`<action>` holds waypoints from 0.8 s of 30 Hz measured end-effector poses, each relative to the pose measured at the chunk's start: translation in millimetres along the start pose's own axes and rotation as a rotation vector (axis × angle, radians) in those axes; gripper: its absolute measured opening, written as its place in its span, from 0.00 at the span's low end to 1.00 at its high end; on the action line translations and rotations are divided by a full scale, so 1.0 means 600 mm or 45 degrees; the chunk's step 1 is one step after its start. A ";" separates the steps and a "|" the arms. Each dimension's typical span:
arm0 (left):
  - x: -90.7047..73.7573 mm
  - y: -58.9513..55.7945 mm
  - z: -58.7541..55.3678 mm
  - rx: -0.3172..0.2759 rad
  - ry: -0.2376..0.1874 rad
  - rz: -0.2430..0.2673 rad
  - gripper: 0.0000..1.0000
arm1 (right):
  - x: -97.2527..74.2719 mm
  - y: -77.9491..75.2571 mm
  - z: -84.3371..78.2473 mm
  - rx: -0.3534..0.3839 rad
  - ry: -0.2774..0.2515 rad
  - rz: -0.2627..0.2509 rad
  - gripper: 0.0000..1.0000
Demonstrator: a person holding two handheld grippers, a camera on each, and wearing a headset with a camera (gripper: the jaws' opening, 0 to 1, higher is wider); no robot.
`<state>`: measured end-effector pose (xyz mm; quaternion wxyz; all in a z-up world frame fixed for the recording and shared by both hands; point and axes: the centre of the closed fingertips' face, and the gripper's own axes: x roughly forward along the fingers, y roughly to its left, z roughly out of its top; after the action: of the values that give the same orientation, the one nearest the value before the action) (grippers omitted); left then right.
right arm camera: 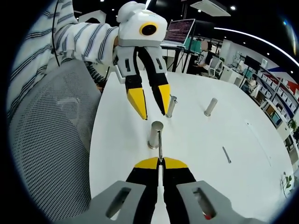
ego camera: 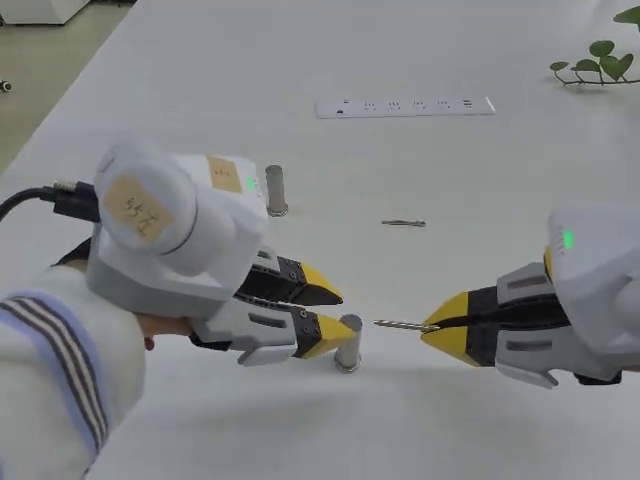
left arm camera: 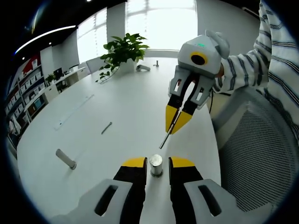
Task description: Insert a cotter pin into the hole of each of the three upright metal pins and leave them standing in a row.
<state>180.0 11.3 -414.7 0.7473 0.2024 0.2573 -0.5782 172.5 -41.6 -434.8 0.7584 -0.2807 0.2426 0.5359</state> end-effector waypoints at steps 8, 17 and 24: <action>0.012 0.003 -0.007 -0.007 0.022 0.004 0.16 | 0.008 0.000 -0.003 0.000 0.006 0.017 0.00; 0.026 -0.003 -0.018 -0.006 0.072 -0.016 0.14 | 0.014 0.001 -0.002 -0.014 0.004 0.039 0.00; 0.028 0.002 -0.019 -0.016 0.080 0.008 0.10 | 0.018 0.000 0.003 -0.028 -0.002 0.054 0.00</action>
<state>183.0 5.6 -433.9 0.7420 0.2165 0.2836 -0.5675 175.6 -33.2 -440.8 0.7440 -0.2833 0.2421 0.5546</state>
